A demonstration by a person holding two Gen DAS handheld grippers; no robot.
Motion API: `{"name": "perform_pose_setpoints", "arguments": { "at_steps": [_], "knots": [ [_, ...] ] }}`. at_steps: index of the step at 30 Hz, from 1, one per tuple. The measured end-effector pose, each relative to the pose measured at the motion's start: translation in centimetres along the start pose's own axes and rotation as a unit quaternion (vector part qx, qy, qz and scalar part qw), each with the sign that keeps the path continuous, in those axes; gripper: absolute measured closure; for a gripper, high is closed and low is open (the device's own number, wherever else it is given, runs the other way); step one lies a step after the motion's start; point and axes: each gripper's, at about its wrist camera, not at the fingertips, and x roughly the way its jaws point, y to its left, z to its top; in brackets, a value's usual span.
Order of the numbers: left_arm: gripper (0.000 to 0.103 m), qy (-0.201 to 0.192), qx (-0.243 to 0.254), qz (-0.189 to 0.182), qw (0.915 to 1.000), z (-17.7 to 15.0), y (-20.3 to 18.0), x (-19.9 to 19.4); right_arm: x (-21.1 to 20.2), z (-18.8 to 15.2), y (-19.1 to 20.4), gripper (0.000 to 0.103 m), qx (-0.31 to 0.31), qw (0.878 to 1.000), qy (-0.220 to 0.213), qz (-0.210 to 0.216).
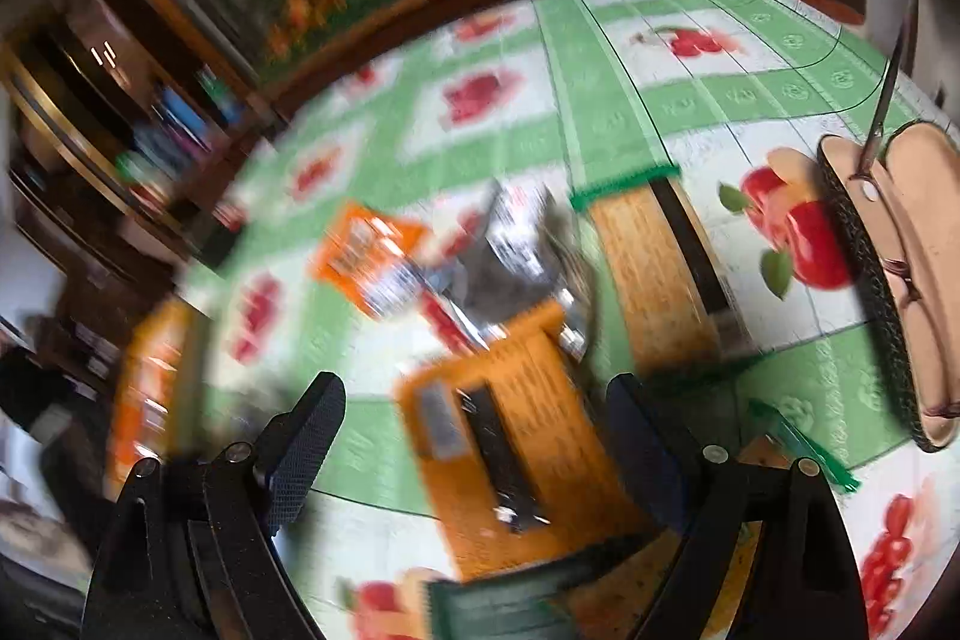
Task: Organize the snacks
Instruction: 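Grasp the large orange barcode packet with the right tool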
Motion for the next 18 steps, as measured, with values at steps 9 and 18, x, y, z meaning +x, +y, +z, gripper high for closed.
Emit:
{"name": "perform_pose_setpoints", "arguments": {
  "at_steps": [9,18],
  "knots": [
    [0.049,-0.001,0.000,0.001,1.0000,-0.1,-0.1,0.0,2.4,-2.7,3.3,0.026,-0.134,0.983,0.018,-0.128],
    [0.050,-0.013,-0.010,-0.021,0.9996,0.2,0.0,-0.4,-0.2,-3.3,5.4,0.026,-0.118,0.993,-0.022,0.007]
  ]
}}
